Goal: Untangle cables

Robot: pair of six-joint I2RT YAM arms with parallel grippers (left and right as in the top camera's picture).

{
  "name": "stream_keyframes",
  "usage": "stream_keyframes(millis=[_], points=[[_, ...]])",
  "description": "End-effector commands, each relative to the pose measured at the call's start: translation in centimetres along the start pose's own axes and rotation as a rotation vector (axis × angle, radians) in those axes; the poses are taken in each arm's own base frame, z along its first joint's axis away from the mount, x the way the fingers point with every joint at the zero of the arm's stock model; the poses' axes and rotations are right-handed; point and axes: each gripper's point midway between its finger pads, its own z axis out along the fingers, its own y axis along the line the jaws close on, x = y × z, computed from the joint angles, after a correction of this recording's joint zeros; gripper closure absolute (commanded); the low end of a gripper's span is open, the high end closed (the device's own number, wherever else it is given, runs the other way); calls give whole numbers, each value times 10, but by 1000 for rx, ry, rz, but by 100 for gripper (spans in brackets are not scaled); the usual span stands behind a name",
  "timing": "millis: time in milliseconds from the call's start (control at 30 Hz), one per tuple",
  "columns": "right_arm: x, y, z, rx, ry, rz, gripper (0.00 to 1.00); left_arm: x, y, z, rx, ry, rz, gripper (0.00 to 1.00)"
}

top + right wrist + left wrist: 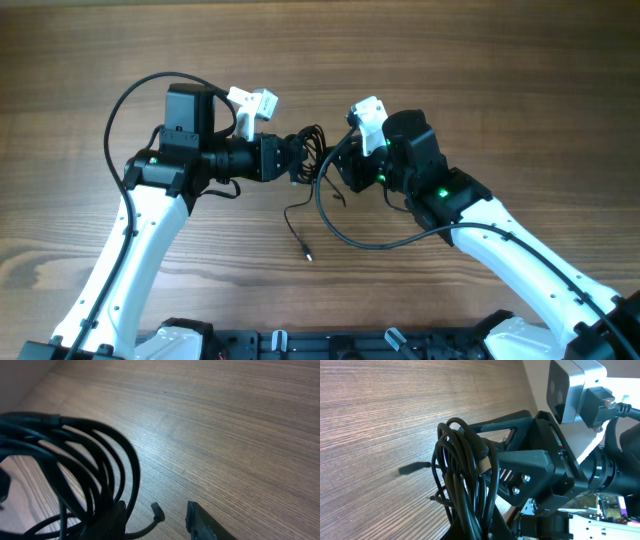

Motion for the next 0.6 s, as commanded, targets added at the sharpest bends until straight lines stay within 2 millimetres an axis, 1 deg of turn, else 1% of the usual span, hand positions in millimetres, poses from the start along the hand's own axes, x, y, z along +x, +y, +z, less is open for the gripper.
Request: stream_keyframes(millis=[0,33,67,100,167,300,400,433,500,567], points=[[-1,8,-1,-48,2,-30,59,-4,-7,-4,8,-19,94,96],[0,17,-2,-102,8,-70,59,-4,-7,-3,11,-18,131,96],[4,33,-5,-199,22,-109,59,-4,-7,-4,10,-19,162,96],[7,41,-7,-245,33,-108,59,-4,-7,-4,10,-20,176,96],[10,51,-9,-309,46,-105,59,-6,-8,-4,11,-25,184,96],[11,55,-11,-334,53,-100,59,-8,-8,-4,12,-34,195,96],[17,82,-23,-508,82,-96,59,-13,-10,-4,15,-50,211,96],[19,84,-25,-519,94,-83,59,-15,-10,-4,15,-57,220,96],[23,78,-22,-481,115,-48,62,-19,-7,-6,3,-71,224,96],[19,77,-21,-475,104,-37,61,-24,5,-11,-50,-92,209,96]])
